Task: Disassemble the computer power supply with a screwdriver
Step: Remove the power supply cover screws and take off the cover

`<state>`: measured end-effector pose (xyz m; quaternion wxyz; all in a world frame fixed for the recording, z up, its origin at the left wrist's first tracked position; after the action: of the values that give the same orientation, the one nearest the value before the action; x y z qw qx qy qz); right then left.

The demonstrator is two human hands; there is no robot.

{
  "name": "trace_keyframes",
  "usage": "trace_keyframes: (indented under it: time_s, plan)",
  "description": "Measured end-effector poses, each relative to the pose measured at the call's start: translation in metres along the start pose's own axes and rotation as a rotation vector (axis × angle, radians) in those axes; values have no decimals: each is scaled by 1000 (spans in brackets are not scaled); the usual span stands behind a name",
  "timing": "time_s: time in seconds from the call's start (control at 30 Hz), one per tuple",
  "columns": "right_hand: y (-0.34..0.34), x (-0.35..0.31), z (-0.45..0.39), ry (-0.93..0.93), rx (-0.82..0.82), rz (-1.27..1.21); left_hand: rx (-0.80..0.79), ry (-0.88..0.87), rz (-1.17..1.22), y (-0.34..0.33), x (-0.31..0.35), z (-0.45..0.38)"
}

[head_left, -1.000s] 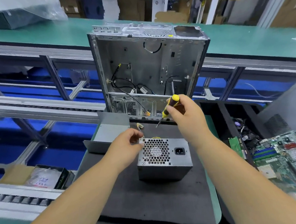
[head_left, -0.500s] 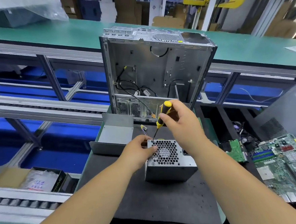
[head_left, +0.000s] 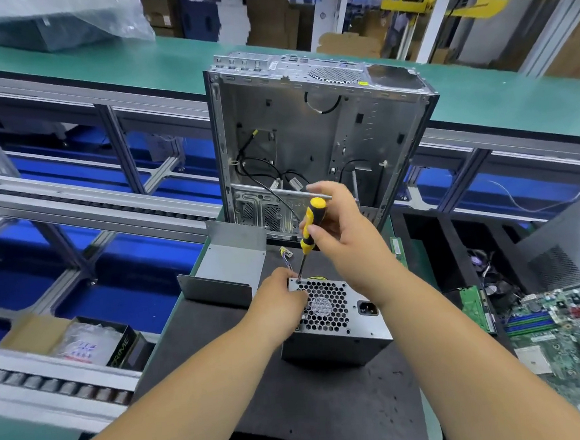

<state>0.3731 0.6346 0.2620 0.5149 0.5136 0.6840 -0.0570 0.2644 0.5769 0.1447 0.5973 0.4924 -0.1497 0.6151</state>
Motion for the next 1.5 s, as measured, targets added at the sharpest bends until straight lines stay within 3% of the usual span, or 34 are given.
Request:
trace_keyframes:
  time_s: [0.17,0.3,0.43,0.67,0.9,1.2,1.5]
  plan:
    - [0,4,-10,64,-89,21,113,116,-114,-10,9,1]
    - [7,2,-20,197,30,36,297,144,-259,-18,14,3]
    - [9,12,-23,161,35,-73,480,129,-294,-20,13,12]
    - [4,28,-23,79,22,-507,513,144,-248,-19,16,18]
    - [-18,34,-27,-87,-4,-1104,558,22,-206,-18,14,22]
    - [-21,34,-34,-111,-121,-1006,566,-19,-222,-18,13,19]
    - [-19,32,-39,-162,-64,-955,584,6,-253,-19,11,17]
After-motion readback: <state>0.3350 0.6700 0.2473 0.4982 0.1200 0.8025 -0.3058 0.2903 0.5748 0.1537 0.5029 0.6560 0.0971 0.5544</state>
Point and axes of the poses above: each hand's wrist, its own z-axis away from the middle knuckle, its own y-axis out of the back of the hand, x = y × z, the point moved 5 cm from there along -z, towards the middle knuckle, and after that the axes turned 14 degrees about y, right-handed, at the moved point
